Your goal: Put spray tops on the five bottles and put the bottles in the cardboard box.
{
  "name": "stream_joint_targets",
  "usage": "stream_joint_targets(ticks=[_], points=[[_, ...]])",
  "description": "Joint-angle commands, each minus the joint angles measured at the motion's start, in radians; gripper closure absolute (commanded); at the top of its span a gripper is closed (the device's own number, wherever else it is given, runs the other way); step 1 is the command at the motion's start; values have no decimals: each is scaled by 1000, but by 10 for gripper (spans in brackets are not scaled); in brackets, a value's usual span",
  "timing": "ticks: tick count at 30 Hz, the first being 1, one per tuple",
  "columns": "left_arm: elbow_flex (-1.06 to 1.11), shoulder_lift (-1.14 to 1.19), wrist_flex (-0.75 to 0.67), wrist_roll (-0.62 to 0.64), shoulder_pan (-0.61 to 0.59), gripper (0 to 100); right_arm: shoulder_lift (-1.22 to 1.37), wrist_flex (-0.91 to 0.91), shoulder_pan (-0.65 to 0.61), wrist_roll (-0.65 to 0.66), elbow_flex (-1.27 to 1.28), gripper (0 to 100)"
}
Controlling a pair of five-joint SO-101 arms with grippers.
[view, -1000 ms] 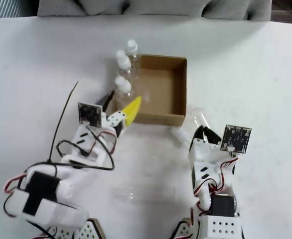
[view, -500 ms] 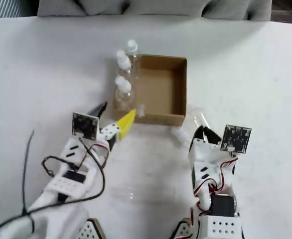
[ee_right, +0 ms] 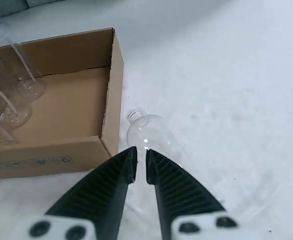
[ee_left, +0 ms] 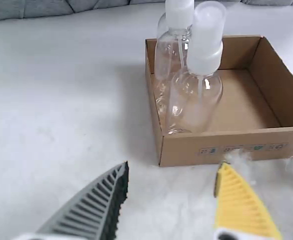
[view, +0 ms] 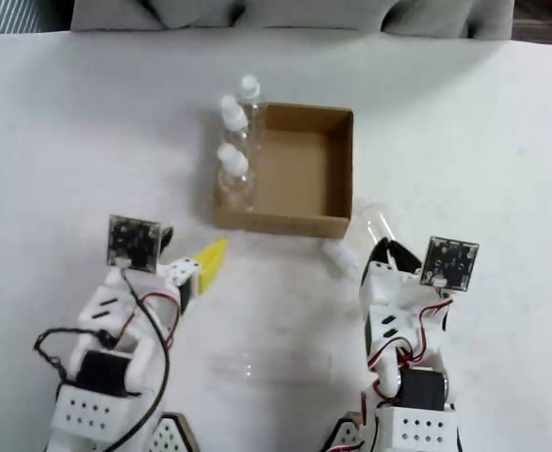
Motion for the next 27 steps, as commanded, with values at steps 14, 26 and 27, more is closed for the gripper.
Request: stream_joint_targets(ticks=[14,26,27], points=[[-60,-71,224,-9,-415,954,-8,-1,53,373,0,981],[-92,475,8,-9,-438,954,105,156,-114,512,-206,978],[-107,521,-2,-9,-438,953,157,156,-124,516,-235,978]])
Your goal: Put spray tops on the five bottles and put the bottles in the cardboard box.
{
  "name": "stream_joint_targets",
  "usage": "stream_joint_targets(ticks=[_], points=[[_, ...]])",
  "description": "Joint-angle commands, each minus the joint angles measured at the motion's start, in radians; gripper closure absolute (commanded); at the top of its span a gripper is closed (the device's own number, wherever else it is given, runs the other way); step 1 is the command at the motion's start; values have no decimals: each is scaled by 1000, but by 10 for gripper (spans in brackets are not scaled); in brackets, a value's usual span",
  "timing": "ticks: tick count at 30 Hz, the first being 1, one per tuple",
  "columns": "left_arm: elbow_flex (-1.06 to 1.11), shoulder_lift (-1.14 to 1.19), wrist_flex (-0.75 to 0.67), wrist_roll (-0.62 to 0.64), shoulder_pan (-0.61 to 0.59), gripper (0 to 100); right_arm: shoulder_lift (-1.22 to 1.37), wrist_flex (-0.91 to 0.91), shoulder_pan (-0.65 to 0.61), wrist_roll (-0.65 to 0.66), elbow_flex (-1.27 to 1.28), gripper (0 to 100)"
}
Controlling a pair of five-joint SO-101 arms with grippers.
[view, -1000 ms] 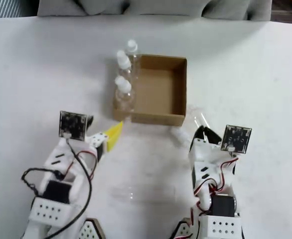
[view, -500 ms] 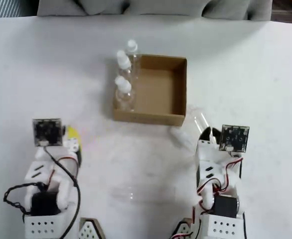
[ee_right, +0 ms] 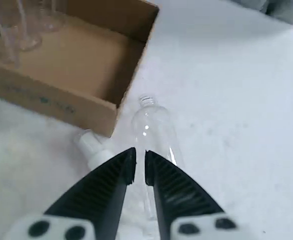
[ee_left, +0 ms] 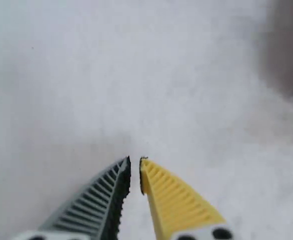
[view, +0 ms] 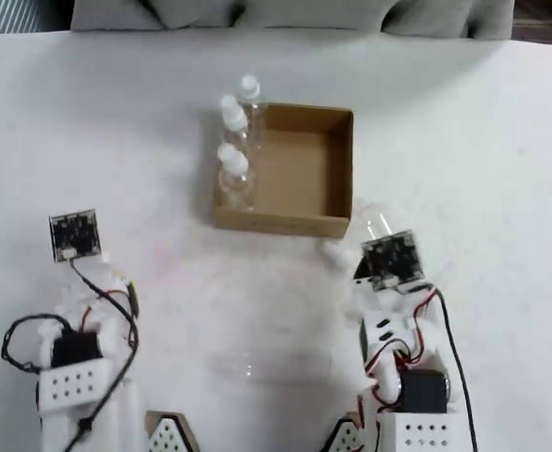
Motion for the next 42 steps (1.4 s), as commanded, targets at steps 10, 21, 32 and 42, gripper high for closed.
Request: stream_joint_targets(ticks=[10,21,32,42], points=[[-146,449,-239,44,-13,950,998,208,-99,287,-675,976],[-144,455,-241,52,-13,950,1460,148,-128,388,-875,944],[-144,455,-242,32,-12,950,1570,76,-170,453,-876,830],[-141,455,-236,5,13,950,1702,-13,-173,505,-876,834]])
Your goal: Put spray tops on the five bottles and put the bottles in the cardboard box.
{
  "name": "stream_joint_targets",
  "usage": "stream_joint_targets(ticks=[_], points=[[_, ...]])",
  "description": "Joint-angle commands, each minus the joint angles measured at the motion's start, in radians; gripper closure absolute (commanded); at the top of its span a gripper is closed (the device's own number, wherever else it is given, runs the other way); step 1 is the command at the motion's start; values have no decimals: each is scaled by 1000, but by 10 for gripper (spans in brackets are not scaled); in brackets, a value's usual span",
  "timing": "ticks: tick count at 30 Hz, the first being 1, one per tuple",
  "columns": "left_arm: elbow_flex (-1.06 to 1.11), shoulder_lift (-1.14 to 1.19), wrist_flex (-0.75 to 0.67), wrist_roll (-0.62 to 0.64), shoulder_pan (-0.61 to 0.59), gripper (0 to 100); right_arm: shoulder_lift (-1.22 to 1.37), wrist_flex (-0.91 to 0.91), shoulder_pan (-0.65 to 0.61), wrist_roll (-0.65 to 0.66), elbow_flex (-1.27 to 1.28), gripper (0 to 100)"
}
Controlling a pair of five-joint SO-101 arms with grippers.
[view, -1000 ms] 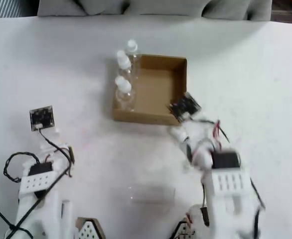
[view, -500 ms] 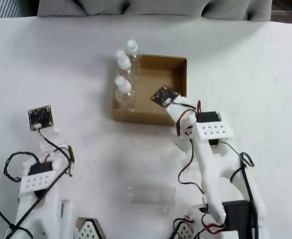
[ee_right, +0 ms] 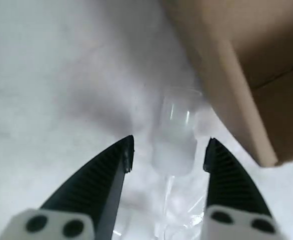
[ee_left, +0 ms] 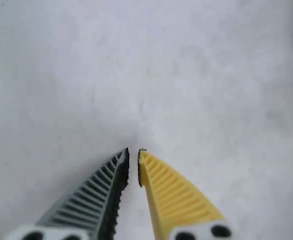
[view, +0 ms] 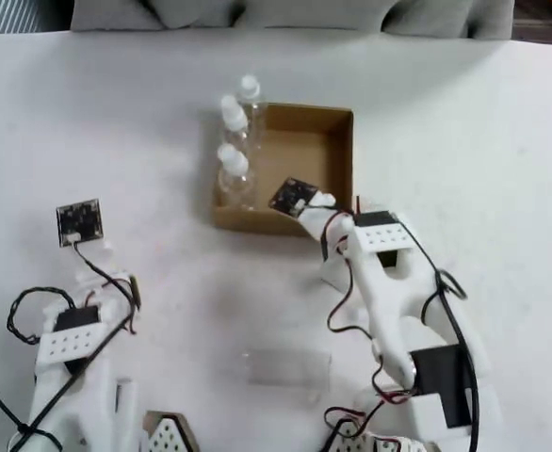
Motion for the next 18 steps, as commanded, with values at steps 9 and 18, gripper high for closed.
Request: stream_joint_targets(ticks=[9,18], points=[[-51,5,-18,-5,10,950,-4,82,-21,8,-118,985],[-101,8,41,38,-47,950,-229,228,-329,-347,-199,981]])
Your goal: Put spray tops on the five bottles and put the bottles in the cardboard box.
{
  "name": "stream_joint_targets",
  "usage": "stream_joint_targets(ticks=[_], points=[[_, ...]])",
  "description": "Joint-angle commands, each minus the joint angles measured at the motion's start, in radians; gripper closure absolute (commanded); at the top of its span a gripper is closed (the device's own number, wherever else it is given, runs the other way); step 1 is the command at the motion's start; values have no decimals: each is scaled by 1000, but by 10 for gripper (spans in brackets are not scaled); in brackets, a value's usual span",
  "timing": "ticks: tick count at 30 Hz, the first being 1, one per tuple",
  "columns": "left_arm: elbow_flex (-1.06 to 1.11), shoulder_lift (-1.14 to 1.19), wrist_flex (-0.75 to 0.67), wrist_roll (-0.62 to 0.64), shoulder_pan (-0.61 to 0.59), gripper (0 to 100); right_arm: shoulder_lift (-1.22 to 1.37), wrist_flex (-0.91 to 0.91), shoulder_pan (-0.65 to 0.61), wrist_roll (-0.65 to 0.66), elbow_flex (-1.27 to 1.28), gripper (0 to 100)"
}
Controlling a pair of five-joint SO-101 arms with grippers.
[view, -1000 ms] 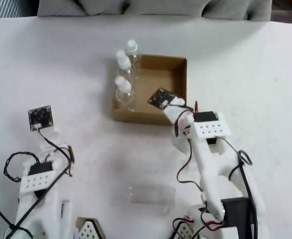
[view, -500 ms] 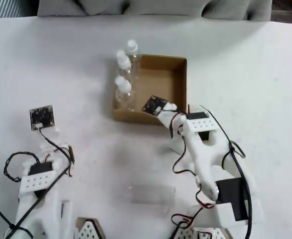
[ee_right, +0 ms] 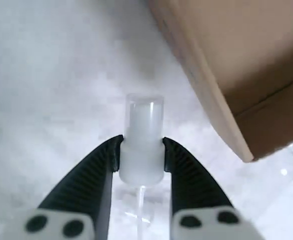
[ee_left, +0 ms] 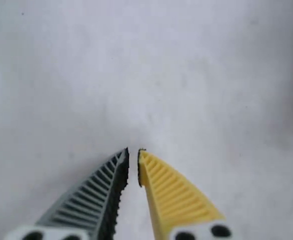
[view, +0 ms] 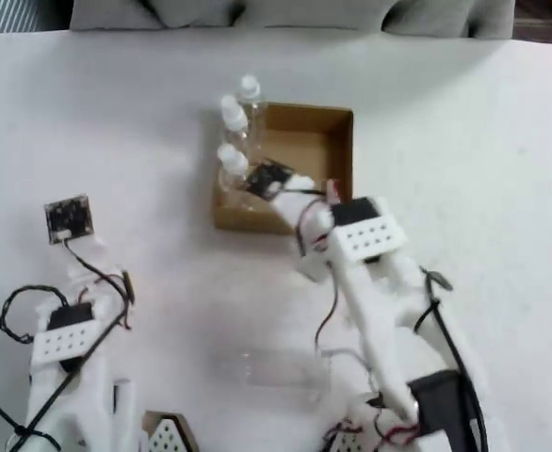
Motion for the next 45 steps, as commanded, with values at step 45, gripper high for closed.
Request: stream_joint_targets(ticks=[45], points=[[-258,7,213,623,556,945,-15,-93,-142,-460,-68,971]])
